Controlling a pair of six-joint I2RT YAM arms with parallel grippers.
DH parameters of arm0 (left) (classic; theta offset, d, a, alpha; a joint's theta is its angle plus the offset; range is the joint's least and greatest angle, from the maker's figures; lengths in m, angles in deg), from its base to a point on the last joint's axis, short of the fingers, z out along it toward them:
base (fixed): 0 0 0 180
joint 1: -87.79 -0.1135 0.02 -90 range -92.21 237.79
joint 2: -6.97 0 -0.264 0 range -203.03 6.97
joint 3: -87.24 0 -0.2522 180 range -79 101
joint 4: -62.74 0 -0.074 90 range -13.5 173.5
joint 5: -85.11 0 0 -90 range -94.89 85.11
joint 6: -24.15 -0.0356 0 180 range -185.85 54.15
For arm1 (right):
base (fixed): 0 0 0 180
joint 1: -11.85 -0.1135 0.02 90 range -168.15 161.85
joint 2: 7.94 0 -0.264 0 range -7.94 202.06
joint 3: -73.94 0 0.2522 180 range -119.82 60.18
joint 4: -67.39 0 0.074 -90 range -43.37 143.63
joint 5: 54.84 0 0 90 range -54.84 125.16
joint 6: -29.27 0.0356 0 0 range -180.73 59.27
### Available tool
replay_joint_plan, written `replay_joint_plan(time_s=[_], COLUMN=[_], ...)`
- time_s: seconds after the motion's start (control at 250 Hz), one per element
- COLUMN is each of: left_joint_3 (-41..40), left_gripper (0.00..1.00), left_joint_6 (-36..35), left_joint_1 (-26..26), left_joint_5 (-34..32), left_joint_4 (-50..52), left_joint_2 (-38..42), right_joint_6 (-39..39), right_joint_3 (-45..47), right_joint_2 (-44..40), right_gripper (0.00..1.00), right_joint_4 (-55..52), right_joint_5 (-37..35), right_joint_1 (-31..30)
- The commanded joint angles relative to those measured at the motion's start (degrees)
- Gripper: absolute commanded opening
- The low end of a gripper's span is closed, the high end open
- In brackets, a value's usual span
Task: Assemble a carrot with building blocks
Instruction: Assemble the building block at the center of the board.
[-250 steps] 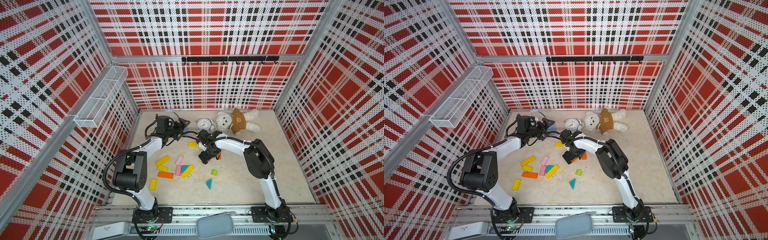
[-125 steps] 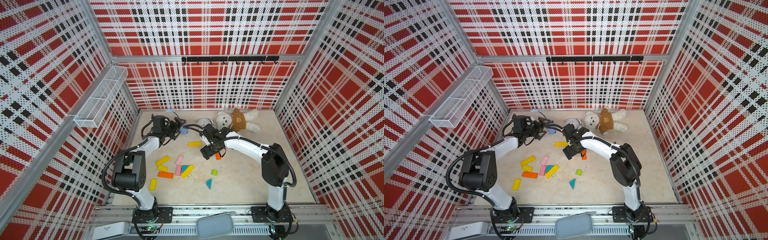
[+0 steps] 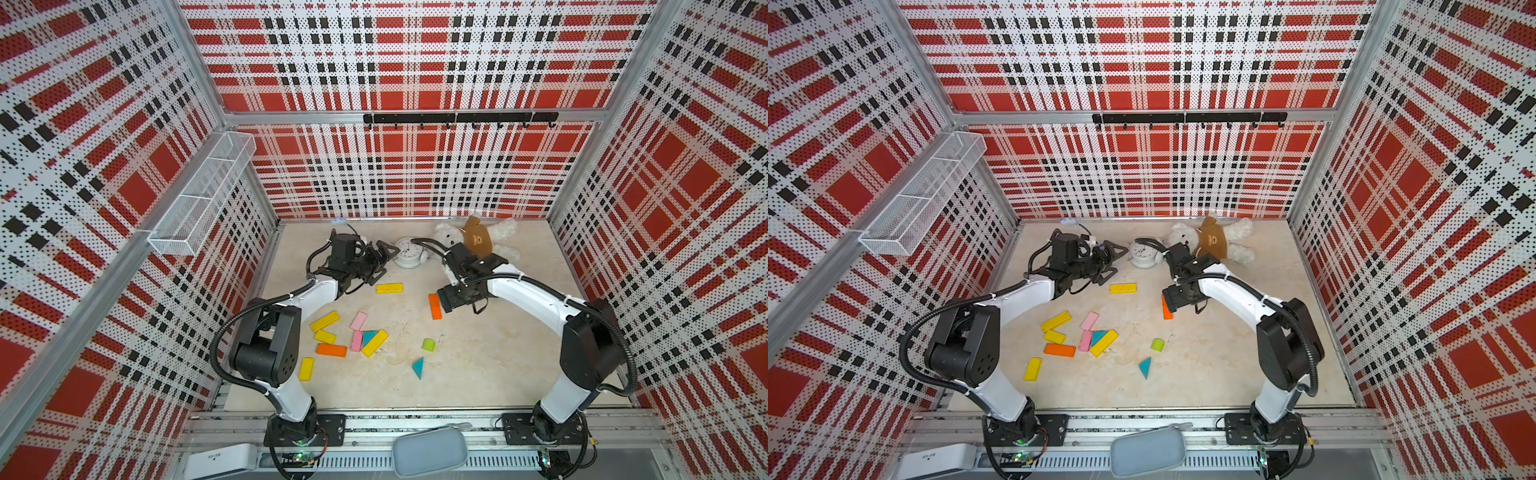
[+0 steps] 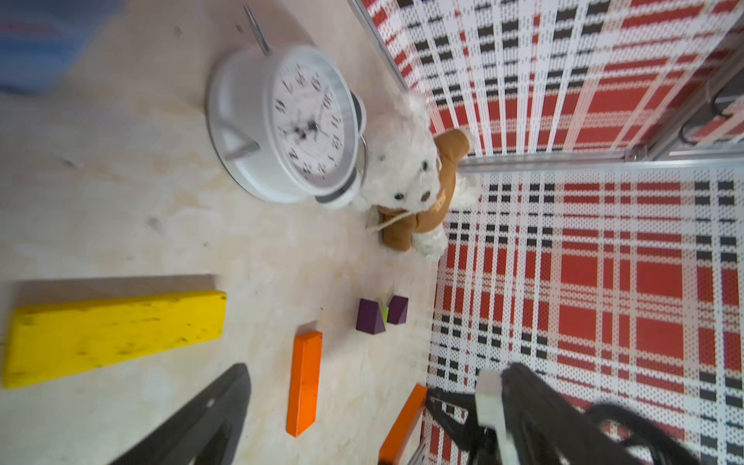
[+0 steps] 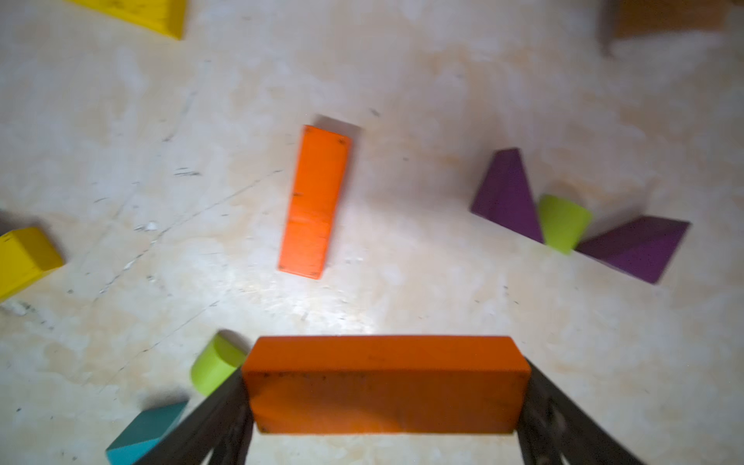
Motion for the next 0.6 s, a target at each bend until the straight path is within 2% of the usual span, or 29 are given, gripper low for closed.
replay_joint_plan(time_s=[0.0, 0.128, 0.248, 0.596], left_joint_3=[0.0, 0.17, 0.33, 0.44], left_gripper=[1.0, 0.99, 0.99, 1.0], left_joint_6=[-0.18, -0.5, -0.61, -0.69], left_joint_1=[3.59, 6.87, 8.6, 9.05], left_joint_5=[1.16, 1.35, 1.55, 1.71], left_joint_4=[-1.3, -1.3, -1.3, -1.3], left_joint_2=[0.67, 0.0, -0.65, -1.54], right_joint_6=[1.58, 2.7, 2.99, 0.8], right_joint_3=[4.75, 8.73, 10.29, 7.62], right_joint_2=[-3.08, -3.33, -1.61, 7.31], right_gripper=[0.85, 0.85, 0.85, 0.85], right_joint_4=[3.36, 6.38, 9.26, 11.7], right_joint_5=[0.25, 2.17, 2.94, 2.38], right_joint_1=[4.65, 9.55, 11.62, 14.32])
